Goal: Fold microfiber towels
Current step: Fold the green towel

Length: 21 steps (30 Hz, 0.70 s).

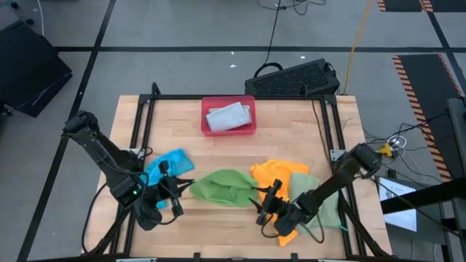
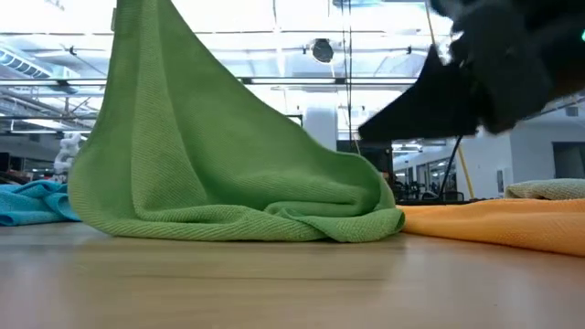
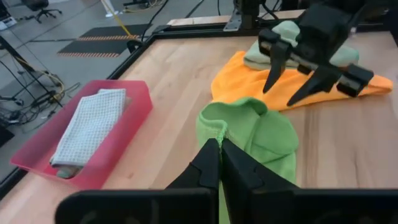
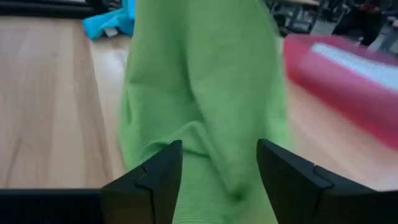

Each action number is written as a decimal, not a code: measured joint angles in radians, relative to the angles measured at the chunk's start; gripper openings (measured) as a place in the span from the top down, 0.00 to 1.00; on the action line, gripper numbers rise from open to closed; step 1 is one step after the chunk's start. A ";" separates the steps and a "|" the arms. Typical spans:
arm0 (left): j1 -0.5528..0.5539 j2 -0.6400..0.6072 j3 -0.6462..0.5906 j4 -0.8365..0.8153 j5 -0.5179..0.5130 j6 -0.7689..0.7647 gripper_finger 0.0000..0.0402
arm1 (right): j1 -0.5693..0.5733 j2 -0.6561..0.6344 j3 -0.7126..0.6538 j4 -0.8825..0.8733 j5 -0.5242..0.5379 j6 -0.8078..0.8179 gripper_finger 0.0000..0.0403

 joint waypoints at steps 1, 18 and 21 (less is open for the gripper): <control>0.000 0.000 0.000 0.001 0.001 0.000 0.98 | -0.002 0.021 0.008 0.002 0.001 0.009 0.50; 0.000 0.000 0.000 0.023 0.008 0.028 0.98 | 0.026 0.083 0.013 -0.186 0.055 0.188 0.55; 0.000 0.000 0.000 0.023 0.008 0.030 0.98 | 0.028 0.083 0.013 -0.225 0.055 0.228 0.60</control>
